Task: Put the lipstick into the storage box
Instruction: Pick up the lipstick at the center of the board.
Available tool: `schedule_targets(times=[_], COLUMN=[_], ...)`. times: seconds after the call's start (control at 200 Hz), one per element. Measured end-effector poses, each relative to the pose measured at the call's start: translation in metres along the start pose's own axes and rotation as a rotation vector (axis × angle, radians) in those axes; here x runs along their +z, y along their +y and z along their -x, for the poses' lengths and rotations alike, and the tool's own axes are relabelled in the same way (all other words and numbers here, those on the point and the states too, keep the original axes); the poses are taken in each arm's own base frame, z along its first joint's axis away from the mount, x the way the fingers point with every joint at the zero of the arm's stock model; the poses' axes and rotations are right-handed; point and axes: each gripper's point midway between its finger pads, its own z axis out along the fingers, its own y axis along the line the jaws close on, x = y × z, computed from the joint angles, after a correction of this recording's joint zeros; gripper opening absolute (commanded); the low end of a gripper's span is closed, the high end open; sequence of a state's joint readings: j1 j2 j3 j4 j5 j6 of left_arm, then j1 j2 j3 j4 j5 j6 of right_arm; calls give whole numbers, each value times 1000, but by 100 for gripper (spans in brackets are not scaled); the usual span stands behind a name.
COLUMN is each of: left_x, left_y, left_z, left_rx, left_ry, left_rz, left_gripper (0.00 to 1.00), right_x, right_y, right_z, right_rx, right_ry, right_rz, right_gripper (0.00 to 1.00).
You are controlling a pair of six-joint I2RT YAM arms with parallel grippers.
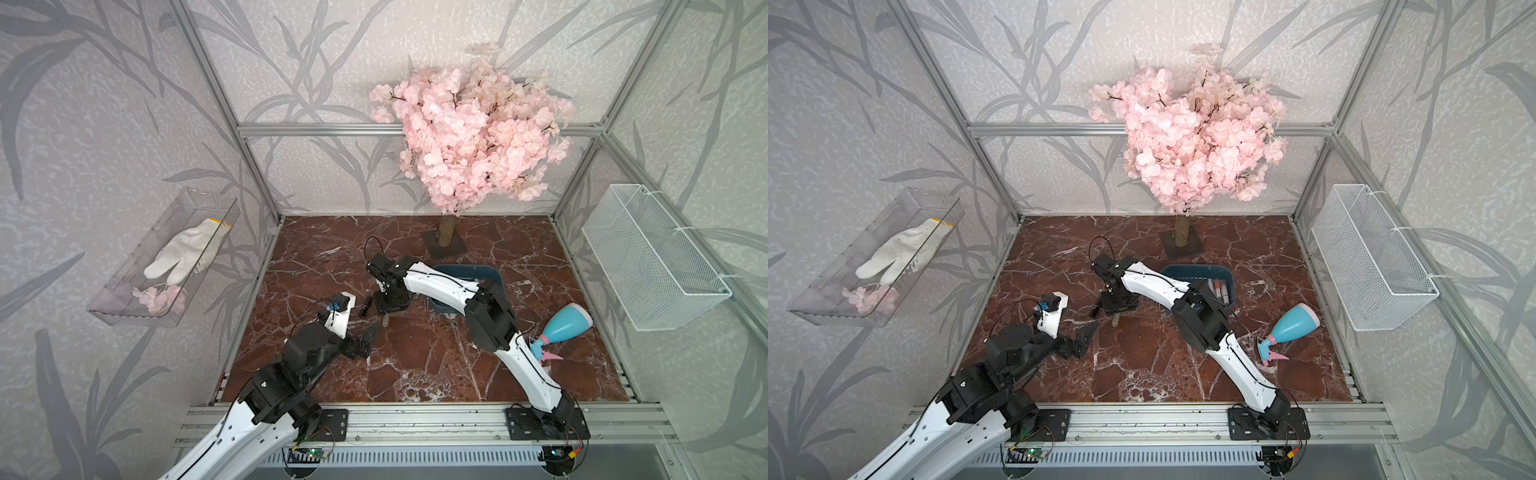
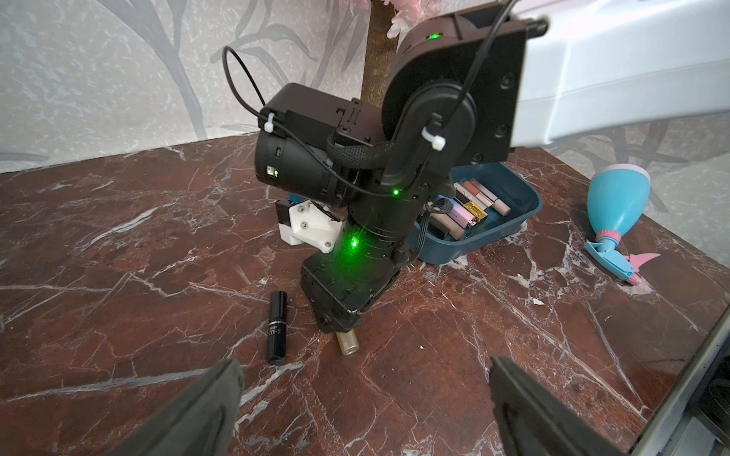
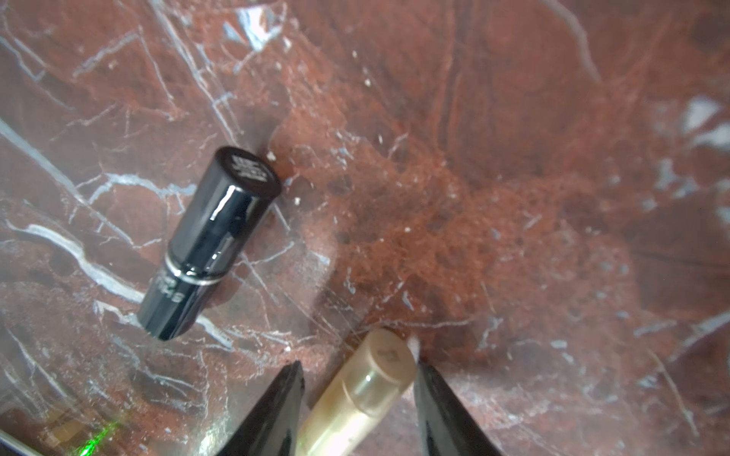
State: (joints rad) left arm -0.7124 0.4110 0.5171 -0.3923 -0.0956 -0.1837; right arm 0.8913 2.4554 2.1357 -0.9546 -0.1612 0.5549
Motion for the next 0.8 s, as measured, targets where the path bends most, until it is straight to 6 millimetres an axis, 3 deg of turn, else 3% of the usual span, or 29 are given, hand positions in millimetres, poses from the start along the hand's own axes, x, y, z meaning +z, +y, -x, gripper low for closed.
schedule_targets(times=[0.29,0.555,0.685,0.8], left_x=[0,2,13,27], left_y=[1,0,-4,-9], left_z=[1,3,0,-2], left_rx=[-2,-5,0,5], left_ry=[-4,-9,19,42], left_rz=[8,6,-5,-22], left_gripper=[100,100,100,100], right_x=[1,-6,-39,-92], right_y=[0,-6,-6,-17], right_z=[-3,-4,3,13], right_rx=[-32,-49,-54,-40], right_ry=[11,5,-47,-132], right_rz=[-30,-60,-45,-22], right_gripper=[28,26,26,26])
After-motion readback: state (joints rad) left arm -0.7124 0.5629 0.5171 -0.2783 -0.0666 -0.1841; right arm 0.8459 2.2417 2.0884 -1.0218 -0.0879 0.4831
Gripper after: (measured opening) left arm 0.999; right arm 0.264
